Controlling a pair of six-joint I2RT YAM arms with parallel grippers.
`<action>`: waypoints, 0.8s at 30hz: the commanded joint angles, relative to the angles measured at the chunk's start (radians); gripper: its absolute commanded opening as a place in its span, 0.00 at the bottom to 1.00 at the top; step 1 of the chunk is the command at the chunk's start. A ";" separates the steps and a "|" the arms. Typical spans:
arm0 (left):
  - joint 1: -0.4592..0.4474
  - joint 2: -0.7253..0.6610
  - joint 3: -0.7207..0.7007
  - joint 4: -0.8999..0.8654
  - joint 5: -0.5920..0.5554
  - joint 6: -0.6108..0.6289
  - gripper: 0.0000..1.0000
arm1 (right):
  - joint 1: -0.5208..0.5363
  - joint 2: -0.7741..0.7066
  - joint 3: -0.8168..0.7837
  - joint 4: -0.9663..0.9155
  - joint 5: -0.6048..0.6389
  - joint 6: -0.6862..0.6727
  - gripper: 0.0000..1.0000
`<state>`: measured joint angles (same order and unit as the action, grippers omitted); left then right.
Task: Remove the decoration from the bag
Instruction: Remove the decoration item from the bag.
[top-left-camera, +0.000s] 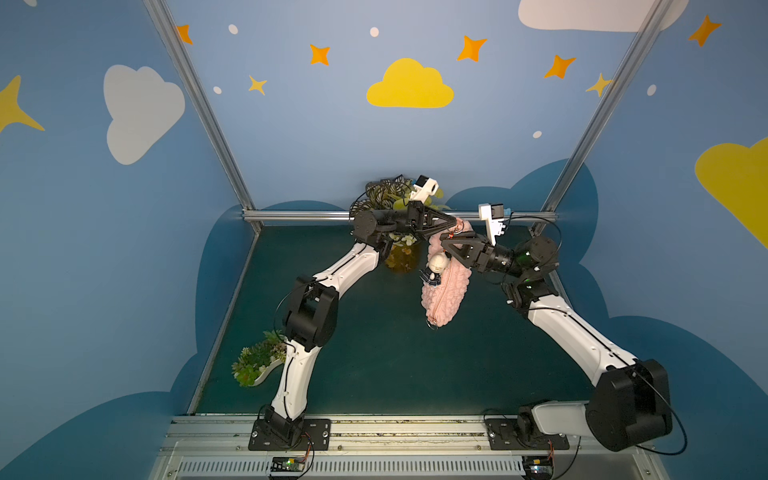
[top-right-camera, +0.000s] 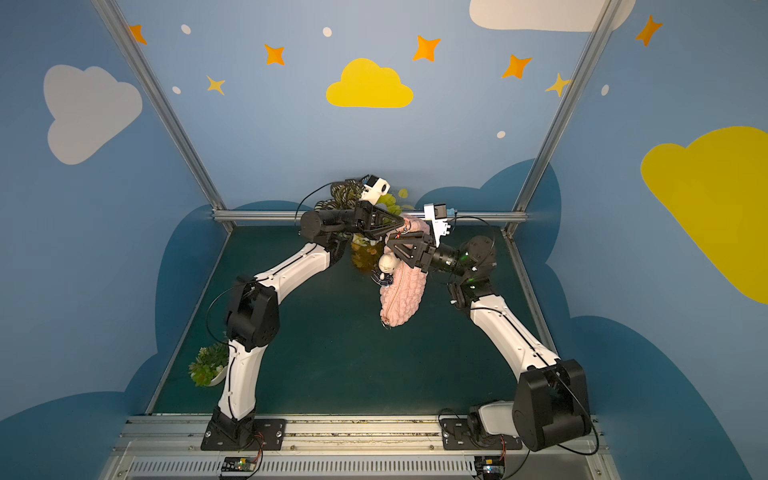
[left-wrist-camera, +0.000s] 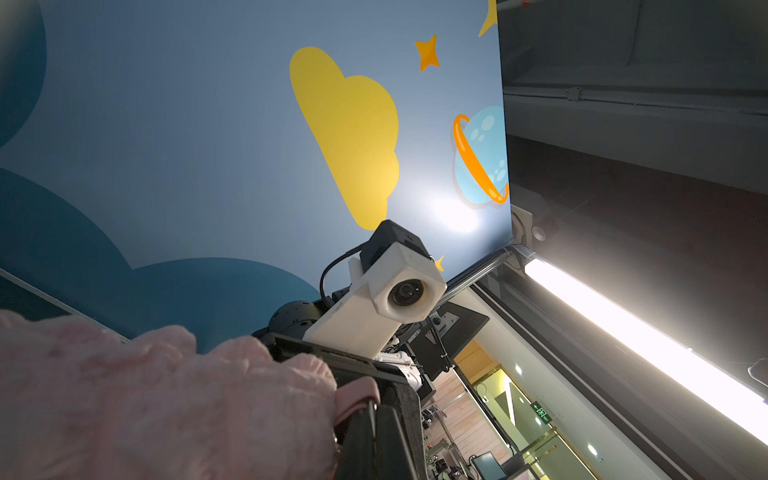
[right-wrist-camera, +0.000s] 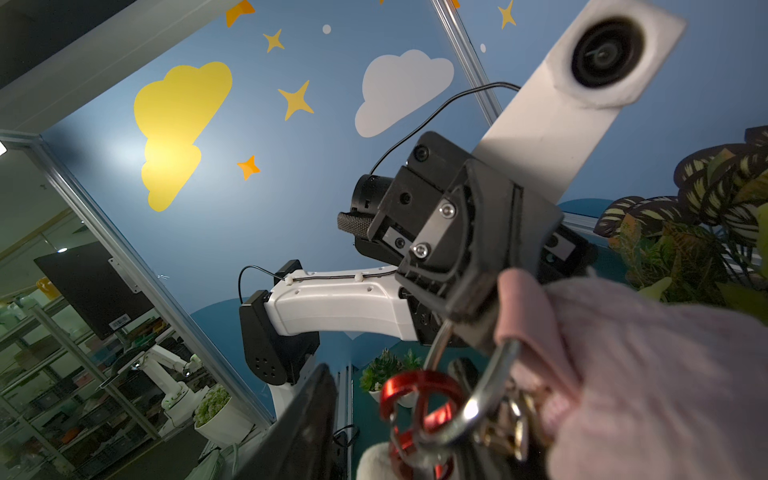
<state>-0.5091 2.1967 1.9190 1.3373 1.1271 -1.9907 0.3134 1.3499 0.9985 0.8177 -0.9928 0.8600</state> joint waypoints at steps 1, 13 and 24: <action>-0.005 0.003 0.052 0.065 -0.047 -0.007 0.02 | -0.001 -0.009 -0.012 0.054 -0.024 0.007 0.48; -0.003 0.008 0.059 0.066 -0.049 -0.011 0.02 | -0.006 -0.032 -0.039 0.054 -0.028 0.006 0.43; 0.000 0.013 0.080 0.065 -0.045 -0.013 0.02 | -0.027 -0.061 -0.066 0.056 0.002 0.016 0.40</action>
<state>-0.5114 2.2147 1.9461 1.3373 1.1282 -2.0056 0.2932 1.3102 0.9321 0.8349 -0.9947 0.8688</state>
